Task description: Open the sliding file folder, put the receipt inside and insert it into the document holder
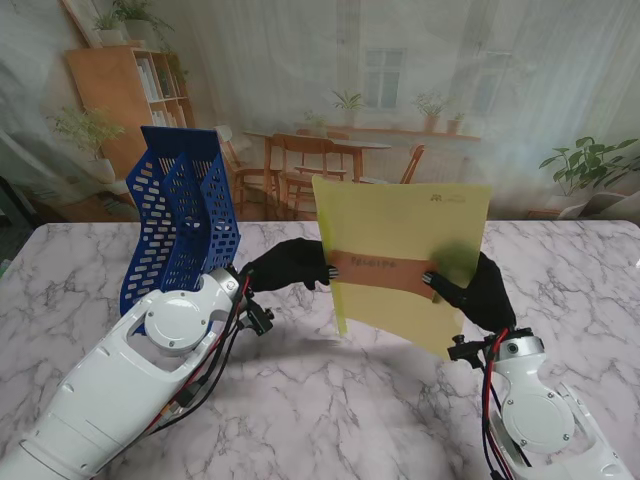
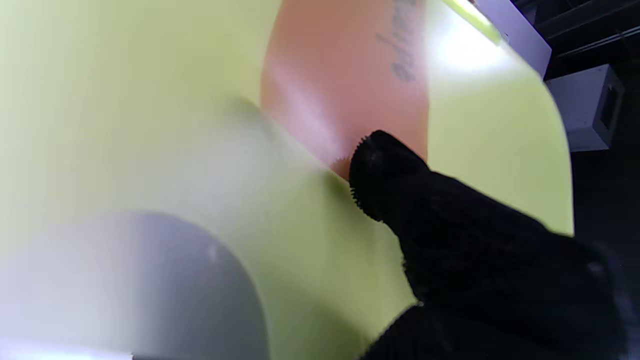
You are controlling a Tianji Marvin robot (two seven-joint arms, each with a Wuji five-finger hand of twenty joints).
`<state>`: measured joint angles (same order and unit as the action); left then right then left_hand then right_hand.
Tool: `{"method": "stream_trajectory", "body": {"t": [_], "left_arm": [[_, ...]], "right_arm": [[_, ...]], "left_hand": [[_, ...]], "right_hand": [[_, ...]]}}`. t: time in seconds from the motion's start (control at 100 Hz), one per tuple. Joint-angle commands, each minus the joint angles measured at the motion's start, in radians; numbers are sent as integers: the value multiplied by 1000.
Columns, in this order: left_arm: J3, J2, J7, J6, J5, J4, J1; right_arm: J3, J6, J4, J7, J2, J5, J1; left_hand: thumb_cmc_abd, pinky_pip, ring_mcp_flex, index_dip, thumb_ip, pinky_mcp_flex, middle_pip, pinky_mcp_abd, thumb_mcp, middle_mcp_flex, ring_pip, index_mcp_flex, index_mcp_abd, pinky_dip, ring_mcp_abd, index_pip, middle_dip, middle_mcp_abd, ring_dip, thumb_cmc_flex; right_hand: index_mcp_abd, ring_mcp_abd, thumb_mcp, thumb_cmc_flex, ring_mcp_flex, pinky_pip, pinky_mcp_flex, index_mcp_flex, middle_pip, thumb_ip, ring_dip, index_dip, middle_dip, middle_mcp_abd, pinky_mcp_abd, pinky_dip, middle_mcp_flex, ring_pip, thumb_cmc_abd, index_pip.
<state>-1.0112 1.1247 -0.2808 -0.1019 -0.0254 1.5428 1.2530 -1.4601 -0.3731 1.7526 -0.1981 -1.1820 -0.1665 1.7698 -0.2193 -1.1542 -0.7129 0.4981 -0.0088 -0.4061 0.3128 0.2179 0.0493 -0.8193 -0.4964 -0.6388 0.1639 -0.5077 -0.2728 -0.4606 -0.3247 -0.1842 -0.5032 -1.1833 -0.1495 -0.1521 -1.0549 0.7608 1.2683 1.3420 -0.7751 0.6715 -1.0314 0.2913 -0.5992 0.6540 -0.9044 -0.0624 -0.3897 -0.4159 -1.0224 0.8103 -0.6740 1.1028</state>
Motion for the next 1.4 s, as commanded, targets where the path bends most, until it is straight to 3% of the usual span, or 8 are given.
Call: {"method": "stream_trajectory", "body": {"t": [0.0,0.16,0.41,0.6,0.7,0.87,0.98,1.39], "left_arm": [[7,5,-8,12,0,-23,6],[19,8,-7,26,-5,-49,12],[39,15,3,33,-19,-84,13],[53,22,9,38,-39,-99,10],[60,25,11,41,-47,-100,8],[62,27,18,38,-53,-92,9],[62,29,21,39,-55,-95,7],[60,33,52,38,-29,-88,6]], "right_arm": [[-9,-14,13,-16,-5,0,7],[-24,-33,23,-26,-8,13,15],[-33,-32,37,-18,-7,24,24],[-28,-16,42,-13,-7,39,24],[-25,-11,39,-15,-8,39,21],[-20,-4,33,-19,-9,35,19],[-18,-1,31,-24,-10,32,18],[-11,0,12,-30,-5,-39,8]], "left_hand": [[7,35,34,21,29,23,-14,-31,-3,59,28,27,-25,5,-11,55,23,-8,14,13],[35,72,71,-2,32,51,-46,-29,12,166,45,82,-28,14,-22,122,38,-20,18,14],[24,73,67,12,27,51,-41,-35,20,164,45,68,-76,10,-6,118,44,63,17,-11],[21,83,70,16,26,56,-57,-43,25,199,49,58,-129,13,-2,112,61,83,18,-26],[7,66,43,43,23,35,-46,-45,21,154,36,19,-137,5,4,69,73,84,13,-47],[13,-6,-42,49,27,-34,23,-50,3,-29,-25,-92,-86,-9,8,-106,12,36,-7,-78],[19,-27,-72,47,23,-62,41,-46,3,-78,-59,-111,-65,-11,-1,-158,-61,11,-29,-97],[9,-61,-120,23,27,-106,54,-54,0,-149,-93,-137,-56,-10,15,-193,-94,20,-47,-87]], "right_hand": [[-149,41,-48,78,38,13,-18,37,0,-46,-4,31,-10,26,17,-6,2,22,84,111],[-151,42,-46,78,37,14,-18,34,-2,-46,-3,30,-8,27,17,-5,4,21,86,114],[-151,42,-43,78,37,14,-17,30,-4,-46,-1,27,-6,29,17,-4,7,18,90,116],[-149,41,-40,78,37,12,-15,26,-6,-46,1,25,-4,27,16,-2,10,14,92,117],[-149,41,-38,77,37,12,-15,24,-7,-46,1,23,-2,30,16,-1,9,13,93,118],[-148,39,-37,77,36,10,-11,24,-7,-47,3,20,1,28,15,0,11,10,94,120],[-149,38,-35,77,37,10,-10,24,-8,-47,3,19,2,27,15,0,12,10,95,120],[-151,42,-36,75,41,24,-18,31,-9,-49,-16,10,8,26,17,-3,3,54,88,118]]}}
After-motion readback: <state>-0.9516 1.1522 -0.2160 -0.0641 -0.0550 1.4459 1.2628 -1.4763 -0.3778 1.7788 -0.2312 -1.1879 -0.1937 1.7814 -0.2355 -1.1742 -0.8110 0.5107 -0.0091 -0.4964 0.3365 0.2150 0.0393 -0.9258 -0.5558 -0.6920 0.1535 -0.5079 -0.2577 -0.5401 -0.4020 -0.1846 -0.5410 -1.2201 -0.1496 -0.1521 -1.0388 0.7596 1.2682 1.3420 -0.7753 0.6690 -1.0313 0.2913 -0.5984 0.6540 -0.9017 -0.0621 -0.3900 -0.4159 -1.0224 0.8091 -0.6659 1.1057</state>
